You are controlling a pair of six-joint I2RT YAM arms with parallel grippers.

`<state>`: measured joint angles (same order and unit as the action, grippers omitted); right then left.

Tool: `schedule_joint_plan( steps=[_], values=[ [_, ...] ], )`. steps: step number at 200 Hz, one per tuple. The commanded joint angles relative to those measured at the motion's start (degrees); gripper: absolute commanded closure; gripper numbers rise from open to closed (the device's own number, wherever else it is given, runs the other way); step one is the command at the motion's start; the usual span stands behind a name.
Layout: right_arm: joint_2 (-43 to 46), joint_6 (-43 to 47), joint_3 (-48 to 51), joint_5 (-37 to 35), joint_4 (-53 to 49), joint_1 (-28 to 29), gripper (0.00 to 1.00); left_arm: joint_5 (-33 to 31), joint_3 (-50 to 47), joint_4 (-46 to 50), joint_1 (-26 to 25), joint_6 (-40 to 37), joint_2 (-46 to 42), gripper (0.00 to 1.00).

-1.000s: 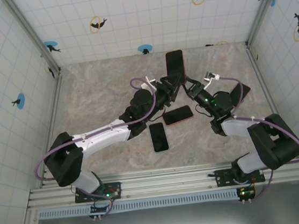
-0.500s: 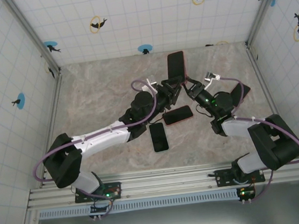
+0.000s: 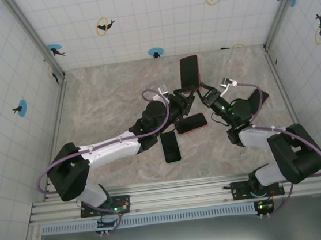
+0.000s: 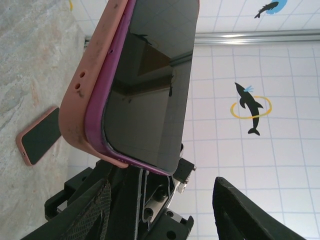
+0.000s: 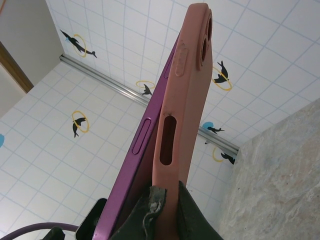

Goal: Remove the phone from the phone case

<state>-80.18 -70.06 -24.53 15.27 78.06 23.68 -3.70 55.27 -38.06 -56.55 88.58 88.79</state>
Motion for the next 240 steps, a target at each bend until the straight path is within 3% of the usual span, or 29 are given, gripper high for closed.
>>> schedule_joint_plan(
  steps=[1,96,240],
  values=[
    [2.05,0.88,0.06,0.55,6.93,0.53,1.0,-1.13,0.2,-2.21,0.81,0.38,0.59,0.46],
    [2.57,2.43,-0.02,1.5,5.96,1.21,1.0,-0.57,1.64,-5.8,1.92,1.15,1.22,0.52],
    [1.08,0.16,-0.17,0.1,7.81,0.08,1.0,1.15,-0.3,-2.71,0.36,1.34,-1.1,0.51]
  ],
)
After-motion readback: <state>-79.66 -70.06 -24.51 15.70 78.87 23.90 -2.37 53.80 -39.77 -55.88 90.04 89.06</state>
